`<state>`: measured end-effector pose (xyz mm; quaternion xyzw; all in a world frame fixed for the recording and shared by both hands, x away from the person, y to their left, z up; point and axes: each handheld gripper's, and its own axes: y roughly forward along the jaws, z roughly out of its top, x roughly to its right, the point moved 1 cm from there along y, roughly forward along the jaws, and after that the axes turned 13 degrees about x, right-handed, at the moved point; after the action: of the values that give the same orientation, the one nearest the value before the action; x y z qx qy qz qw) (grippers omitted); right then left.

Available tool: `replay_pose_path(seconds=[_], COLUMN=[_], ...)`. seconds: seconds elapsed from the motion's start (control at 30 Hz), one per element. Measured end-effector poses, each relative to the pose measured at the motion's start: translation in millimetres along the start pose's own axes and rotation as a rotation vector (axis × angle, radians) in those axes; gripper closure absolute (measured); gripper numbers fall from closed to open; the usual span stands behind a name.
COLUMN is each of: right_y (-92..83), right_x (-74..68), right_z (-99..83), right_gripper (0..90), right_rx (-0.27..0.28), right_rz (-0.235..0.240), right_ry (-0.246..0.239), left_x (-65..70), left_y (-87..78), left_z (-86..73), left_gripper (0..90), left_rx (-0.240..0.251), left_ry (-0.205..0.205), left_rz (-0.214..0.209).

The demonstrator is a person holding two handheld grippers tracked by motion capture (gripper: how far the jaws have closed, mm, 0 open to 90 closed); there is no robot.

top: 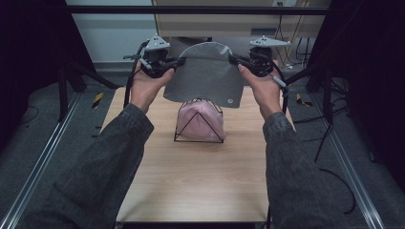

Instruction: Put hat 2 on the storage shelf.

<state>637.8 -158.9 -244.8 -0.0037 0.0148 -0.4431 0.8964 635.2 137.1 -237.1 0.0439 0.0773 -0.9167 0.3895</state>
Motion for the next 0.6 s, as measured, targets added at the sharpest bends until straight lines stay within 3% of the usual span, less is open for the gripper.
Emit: replay_pose_path(seconds=[0.3,0.6], right_y=[10.8,14.6], right_x=[-1.2,-5.9], right_z=[-12.1,-24.9], right_gripper=[86.4,86.5], right_rx=[-0.031,-0.055], right_rz=[0.002,0.011], right_ry=[-0.002,0.004], left_x=[-11.6,-13.5], left_y=[6.5,4.3], left_z=[-16.6,-32.0], left_gripper=[85.8,85.9], left_rx=[-0.017,-0.036], left_ry=[-0.011,-0.012], left_rz=[0.008,0.005])
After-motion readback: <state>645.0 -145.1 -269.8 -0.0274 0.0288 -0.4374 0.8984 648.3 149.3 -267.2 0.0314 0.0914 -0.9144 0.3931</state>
